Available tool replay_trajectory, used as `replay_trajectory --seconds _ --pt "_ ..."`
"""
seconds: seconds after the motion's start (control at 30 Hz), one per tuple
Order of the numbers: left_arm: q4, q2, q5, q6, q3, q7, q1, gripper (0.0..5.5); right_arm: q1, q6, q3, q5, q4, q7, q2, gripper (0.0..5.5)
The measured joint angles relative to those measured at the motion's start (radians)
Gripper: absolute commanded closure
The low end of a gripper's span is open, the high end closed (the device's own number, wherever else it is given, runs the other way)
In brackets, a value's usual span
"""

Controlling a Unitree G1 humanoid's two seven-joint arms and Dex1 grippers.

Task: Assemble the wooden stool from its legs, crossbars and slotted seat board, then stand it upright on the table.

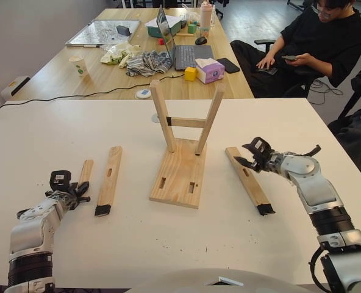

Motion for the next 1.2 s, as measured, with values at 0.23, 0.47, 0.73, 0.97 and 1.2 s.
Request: replay_trajectory --seconds 0.23,0.47,0.73,0.97,1.2 --pt "0.056 0.027 0.112 -0.257 0.019 0.108 -0.179 4.25 -0.313 -0.188 -0.392 0.273 0.099 -0.341 0.137 2.93" --pt "-0.208 0.007 0.088 -0.511 -0.104 0.020 -0.486 4.25 -0.394 0.341 -0.455 0.851 -0.184 -0.316 0.173 2.93" --pt "-0.365 -0.179 0.067 -0.622 -0.334 -0.057 -0.534 4.25 -0.454 0.656 -0.319 1.220 -0.392 -0.537 0.369 2.93" --pt "-0.407 -0.203 0.060 -0.639 -0.372 -0.100 -0.485 4.25 -0.454 0.662 -0.327 1.327 -0.386 -0.675 0.410 2.93" --pt "-0.415 -0.216 0.054 -0.650 -0.378 -0.128 -0.461 4.25 -0.484 0.631 -0.324 1.382 -0.374 -0.726 0.443 2.93"
